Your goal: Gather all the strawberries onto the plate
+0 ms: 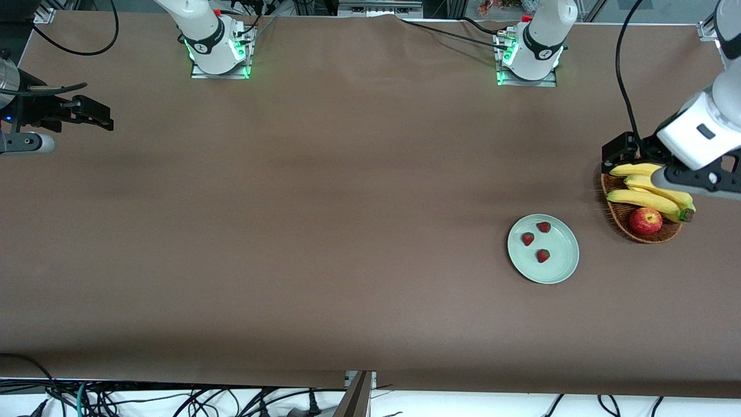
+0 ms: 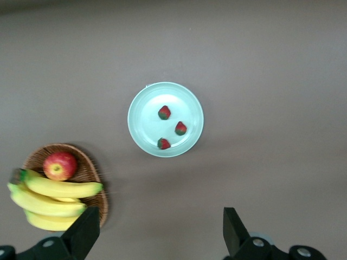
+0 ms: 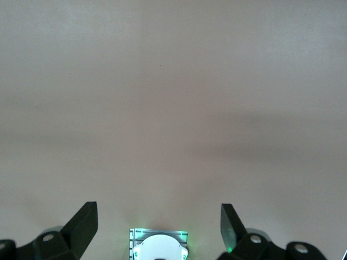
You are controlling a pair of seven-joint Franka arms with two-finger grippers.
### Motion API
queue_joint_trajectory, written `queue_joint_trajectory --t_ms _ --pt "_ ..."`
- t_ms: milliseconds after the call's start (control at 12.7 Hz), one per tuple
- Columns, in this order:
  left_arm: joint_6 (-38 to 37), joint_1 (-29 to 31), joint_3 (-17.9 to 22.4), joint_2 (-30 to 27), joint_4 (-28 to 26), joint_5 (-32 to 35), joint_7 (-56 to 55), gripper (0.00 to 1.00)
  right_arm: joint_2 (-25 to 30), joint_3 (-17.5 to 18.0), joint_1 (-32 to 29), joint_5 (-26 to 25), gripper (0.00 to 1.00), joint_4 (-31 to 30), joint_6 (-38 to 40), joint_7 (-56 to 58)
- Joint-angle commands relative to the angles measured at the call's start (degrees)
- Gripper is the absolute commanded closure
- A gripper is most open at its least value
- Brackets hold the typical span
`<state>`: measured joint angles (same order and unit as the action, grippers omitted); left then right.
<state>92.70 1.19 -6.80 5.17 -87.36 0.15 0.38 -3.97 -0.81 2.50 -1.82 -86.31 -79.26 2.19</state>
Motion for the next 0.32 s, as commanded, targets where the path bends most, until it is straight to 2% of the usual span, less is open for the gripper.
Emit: queue_joint_trajectory --t_ms 0,79,237 --pt "5.2 -2.5 3.2 -9.2 -13.0 -1.6 -2.3 0.0 -0.2 0.0 -0.5 0.6 0.0 0.9 0.3 0.1" --pt "5.0 -4.3 4.8 -8.9 -12.8 -1.3 -2.3 0.0 -0.2 0.0 -0.6 0.6 0.0 0.9 0.3 0.1" --pt "4.9 -4.4 4.8 -8.9 -12.7 1.0 -2.1 0.0 -0.2 0.0 -0.6 0.6 0.0 0.9 0.3 0.1"
